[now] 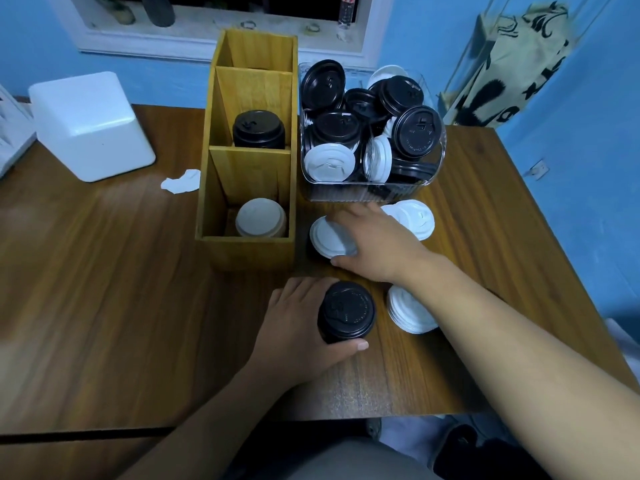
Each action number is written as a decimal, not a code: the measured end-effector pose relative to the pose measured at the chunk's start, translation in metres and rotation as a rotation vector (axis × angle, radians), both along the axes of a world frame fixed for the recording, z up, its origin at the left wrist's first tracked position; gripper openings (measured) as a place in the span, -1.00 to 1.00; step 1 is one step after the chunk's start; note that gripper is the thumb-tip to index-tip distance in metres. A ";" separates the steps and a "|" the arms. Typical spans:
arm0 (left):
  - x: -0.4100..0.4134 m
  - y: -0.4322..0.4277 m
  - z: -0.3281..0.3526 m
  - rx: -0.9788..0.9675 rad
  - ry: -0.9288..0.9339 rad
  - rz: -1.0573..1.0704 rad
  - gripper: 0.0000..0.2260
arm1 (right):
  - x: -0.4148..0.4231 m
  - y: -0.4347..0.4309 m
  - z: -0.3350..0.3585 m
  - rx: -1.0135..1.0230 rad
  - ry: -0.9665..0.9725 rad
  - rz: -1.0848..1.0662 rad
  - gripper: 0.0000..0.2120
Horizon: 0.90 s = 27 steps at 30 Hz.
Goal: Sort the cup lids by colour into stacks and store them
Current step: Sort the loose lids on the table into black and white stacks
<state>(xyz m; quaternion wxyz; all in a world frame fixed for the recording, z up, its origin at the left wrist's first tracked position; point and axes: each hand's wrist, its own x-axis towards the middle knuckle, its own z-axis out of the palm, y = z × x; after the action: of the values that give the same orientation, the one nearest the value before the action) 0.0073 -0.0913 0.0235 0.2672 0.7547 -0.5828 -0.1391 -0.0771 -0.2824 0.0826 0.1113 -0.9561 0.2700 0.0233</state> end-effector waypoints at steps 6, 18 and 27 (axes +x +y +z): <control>0.001 0.000 0.000 0.002 0.009 0.010 -0.21 | -0.051 -0.011 0.029 0.147 -0.209 -0.185 -0.24; 0.000 -0.001 -0.002 0.039 0.013 0.028 -0.14 | -0.119 -0.046 0.015 0.018 0.443 -0.789 -0.04; -0.004 -0.001 -0.006 -0.033 0.051 0.134 -0.10 | -0.159 -0.075 0.025 0.338 0.253 -0.231 -0.29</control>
<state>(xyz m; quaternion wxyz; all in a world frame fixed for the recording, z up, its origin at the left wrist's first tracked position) 0.0029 -0.0925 0.0176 0.3032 0.7837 -0.5261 -0.1305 -0.2363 -0.3574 0.1072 0.2371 -0.8760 0.3817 0.1751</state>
